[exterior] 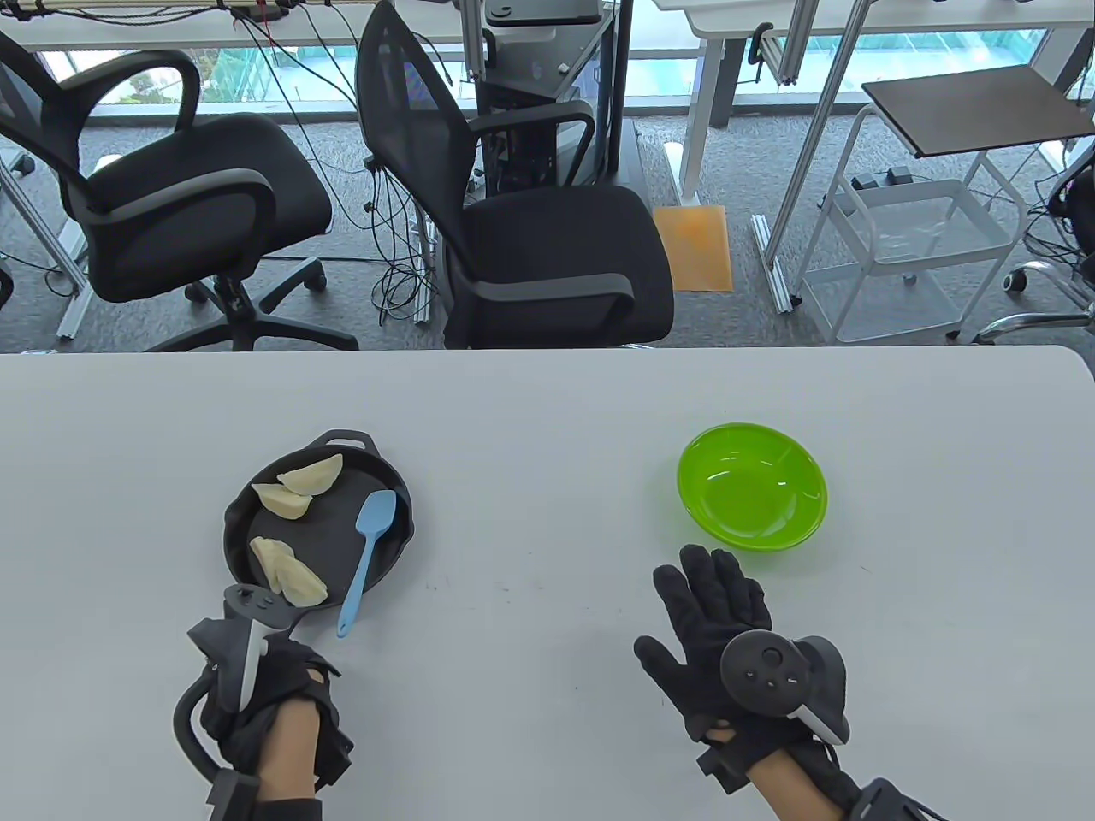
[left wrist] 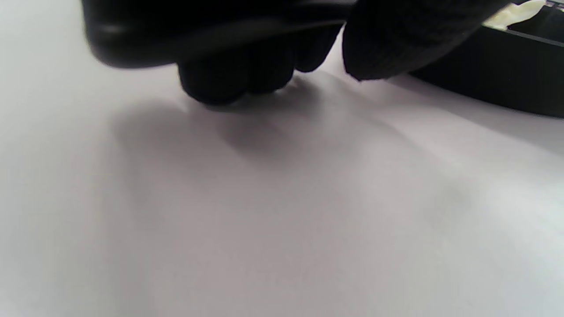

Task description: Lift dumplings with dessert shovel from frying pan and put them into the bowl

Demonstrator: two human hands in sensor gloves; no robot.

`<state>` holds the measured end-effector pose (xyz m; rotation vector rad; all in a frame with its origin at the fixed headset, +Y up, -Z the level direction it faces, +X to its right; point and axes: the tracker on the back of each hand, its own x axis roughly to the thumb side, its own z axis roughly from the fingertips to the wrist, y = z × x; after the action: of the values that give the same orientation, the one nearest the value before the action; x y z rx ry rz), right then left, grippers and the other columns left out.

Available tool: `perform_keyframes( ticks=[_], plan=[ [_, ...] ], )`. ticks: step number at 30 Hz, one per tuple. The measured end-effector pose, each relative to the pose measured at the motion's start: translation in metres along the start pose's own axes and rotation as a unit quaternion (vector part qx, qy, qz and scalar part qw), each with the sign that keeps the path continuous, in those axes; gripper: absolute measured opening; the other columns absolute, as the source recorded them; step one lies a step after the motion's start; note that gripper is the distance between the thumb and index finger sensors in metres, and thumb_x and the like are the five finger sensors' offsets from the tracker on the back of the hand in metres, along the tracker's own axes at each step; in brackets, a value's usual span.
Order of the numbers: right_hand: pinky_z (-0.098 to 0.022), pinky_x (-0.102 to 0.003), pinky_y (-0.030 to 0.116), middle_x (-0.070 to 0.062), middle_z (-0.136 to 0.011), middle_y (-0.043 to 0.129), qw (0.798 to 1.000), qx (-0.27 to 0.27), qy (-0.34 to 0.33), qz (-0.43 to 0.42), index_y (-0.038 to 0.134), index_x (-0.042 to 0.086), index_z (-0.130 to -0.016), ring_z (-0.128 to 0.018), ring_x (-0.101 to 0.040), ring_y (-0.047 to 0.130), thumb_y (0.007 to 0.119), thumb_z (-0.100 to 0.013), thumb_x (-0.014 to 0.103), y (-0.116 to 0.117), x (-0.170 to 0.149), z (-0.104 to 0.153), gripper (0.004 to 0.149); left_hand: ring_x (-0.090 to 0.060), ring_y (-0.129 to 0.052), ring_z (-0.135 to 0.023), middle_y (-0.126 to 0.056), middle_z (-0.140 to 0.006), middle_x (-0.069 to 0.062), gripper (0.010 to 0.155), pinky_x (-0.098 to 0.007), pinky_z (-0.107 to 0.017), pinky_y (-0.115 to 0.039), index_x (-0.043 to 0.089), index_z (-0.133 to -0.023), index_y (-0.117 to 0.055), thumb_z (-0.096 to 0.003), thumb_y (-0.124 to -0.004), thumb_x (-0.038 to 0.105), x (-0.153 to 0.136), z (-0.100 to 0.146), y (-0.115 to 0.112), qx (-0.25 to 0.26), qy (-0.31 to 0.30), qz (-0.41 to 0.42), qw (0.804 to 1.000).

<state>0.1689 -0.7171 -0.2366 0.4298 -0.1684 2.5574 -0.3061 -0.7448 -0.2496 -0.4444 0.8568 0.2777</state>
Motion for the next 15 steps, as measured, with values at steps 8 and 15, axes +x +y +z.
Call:
perform_keyframes(
  ticks=[8, 15],
  plan=[
    [-0.071, -0.070, 0.027, -0.016, -0.119, 0.030, 1.000, 0.003, 0.003, 0.000, 0.050, 0.016, -0.114, -0.106, -0.054, 0.026, 0.077, -0.049, 0.059, 0.000, 0.001, 0.000, 0.082, -0.024, -0.103, -0.049, -0.098, -0.066, 0.006, 0.051, -0.049, -0.046, -0.088, 0.024, -0.095, -0.075, -0.0531, -0.078, 0.053, 0.010, 0.006, -0.003, -0.012, -0.058, 0.022, 0.998],
    [-0.071, -0.070, 0.027, -0.017, -0.119, 0.030, 1.000, 0.002, 0.005, -0.001, 0.050, 0.016, -0.114, -0.106, -0.054, 0.026, 0.077, -0.049, 0.059, 0.000, 0.001, 0.000, 0.083, -0.015, -0.105, -0.024, -0.101, -0.045, 0.013, 0.051, -0.039, -0.026, -0.094, 0.023, -0.090, -0.079, -0.0515, -0.077, 0.057, 0.021, 0.019, -0.007, 0.019, -0.113, 0.080, 0.990]
  ],
)
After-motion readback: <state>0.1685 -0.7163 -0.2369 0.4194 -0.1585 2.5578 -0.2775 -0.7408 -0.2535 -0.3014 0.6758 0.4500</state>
